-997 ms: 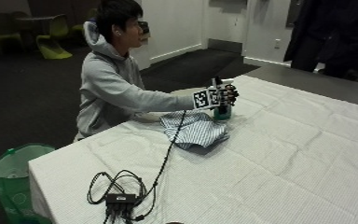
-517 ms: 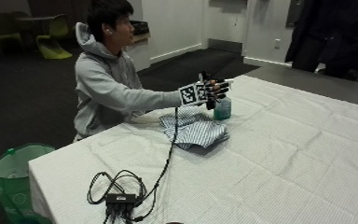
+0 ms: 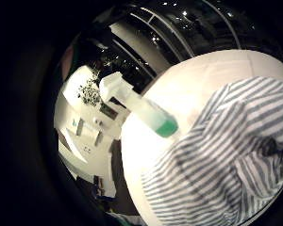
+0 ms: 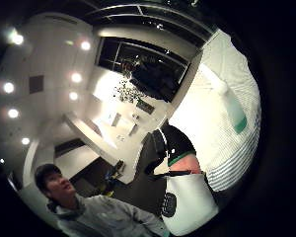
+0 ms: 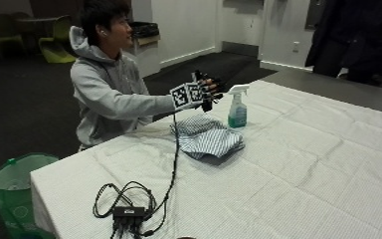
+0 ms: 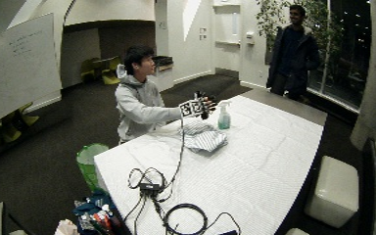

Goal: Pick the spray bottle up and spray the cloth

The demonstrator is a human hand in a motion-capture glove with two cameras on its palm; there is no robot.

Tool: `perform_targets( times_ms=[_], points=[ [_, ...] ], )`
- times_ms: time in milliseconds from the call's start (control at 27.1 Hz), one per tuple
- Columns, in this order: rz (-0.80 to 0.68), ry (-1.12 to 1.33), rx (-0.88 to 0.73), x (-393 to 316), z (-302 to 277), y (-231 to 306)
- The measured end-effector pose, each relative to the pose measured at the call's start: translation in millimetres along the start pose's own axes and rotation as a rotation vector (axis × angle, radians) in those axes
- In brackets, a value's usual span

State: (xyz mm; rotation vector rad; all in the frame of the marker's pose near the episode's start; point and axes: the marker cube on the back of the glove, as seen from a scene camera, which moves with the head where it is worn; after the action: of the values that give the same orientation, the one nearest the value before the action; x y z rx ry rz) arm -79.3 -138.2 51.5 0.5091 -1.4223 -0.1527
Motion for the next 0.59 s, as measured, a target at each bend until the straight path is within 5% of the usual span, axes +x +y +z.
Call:
perform_targets(
  times_ms=[591],
  points=[
    [-0.325, 0.261, -0.082, -36.4, -121.5, 138.2]
  ],
)
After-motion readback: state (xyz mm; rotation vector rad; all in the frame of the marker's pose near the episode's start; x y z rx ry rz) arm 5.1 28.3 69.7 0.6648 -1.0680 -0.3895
